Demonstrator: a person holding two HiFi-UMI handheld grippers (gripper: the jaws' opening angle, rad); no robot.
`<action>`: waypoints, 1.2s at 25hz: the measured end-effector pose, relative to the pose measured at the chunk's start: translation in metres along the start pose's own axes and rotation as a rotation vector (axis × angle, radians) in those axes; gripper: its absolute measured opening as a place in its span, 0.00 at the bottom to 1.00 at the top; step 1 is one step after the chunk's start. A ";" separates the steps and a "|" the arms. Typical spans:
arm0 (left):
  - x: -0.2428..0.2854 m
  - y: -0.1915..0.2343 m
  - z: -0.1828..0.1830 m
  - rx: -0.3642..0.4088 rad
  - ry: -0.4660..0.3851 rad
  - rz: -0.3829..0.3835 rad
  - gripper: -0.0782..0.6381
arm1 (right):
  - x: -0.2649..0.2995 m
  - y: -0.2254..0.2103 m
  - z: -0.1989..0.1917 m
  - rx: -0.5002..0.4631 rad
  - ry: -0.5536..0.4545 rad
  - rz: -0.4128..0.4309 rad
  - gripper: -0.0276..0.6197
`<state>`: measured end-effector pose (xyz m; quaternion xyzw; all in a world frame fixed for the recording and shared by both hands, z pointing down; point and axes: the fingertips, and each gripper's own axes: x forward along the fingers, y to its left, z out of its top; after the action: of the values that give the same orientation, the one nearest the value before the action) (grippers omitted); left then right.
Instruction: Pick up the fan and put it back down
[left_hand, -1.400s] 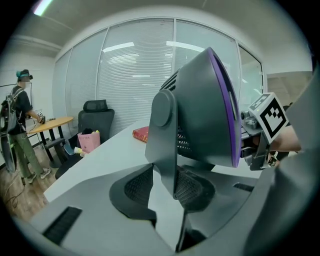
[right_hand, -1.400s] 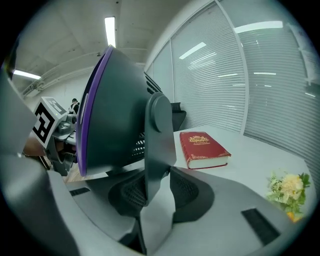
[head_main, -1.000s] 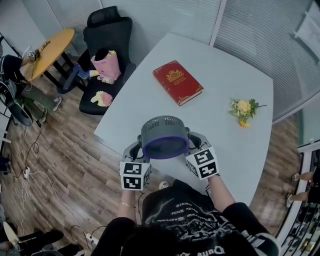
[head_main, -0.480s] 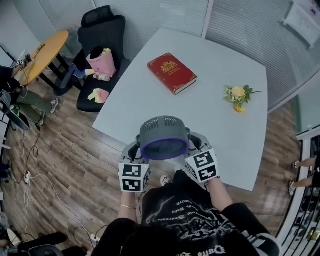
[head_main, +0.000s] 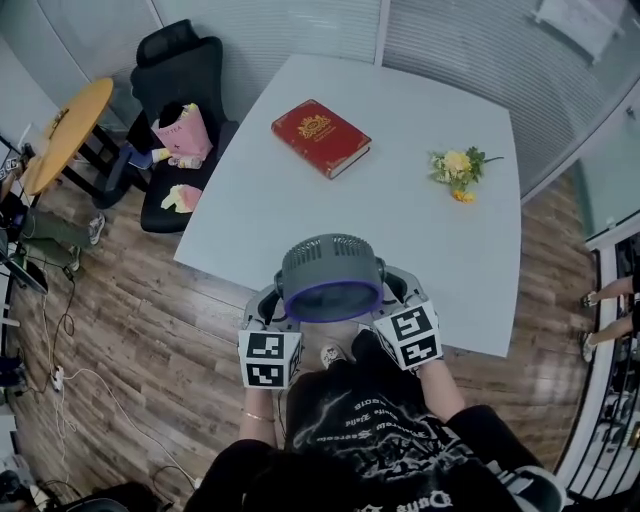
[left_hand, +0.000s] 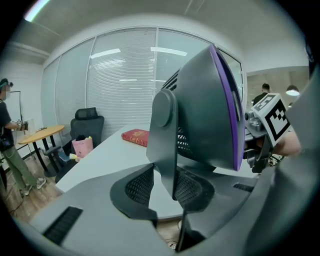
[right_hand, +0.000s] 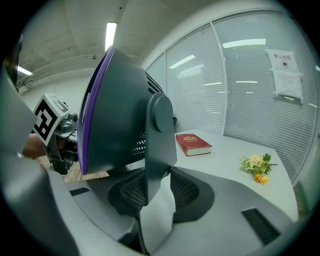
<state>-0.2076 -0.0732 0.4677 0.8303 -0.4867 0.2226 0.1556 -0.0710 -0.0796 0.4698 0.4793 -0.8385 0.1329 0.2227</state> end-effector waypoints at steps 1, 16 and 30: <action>0.001 -0.003 0.001 0.001 -0.003 -0.011 0.26 | -0.003 -0.002 -0.002 0.006 0.001 -0.009 0.22; 0.050 -0.056 0.033 0.096 -0.004 -0.135 0.26 | -0.029 -0.068 -0.022 0.076 0.018 -0.133 0.22; 0.101 -0.086 0.057 0.125 0.015 -0.202 0.26 | -0.030 -0.126 -0.030 0.123 0.037 -0.188 0.22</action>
<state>-0.0765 -0.1332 0.4680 0.8814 -0.3848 0.2418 0.1288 0.0584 -0.1074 0.4818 0.5660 -0.7759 0.1715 0.2195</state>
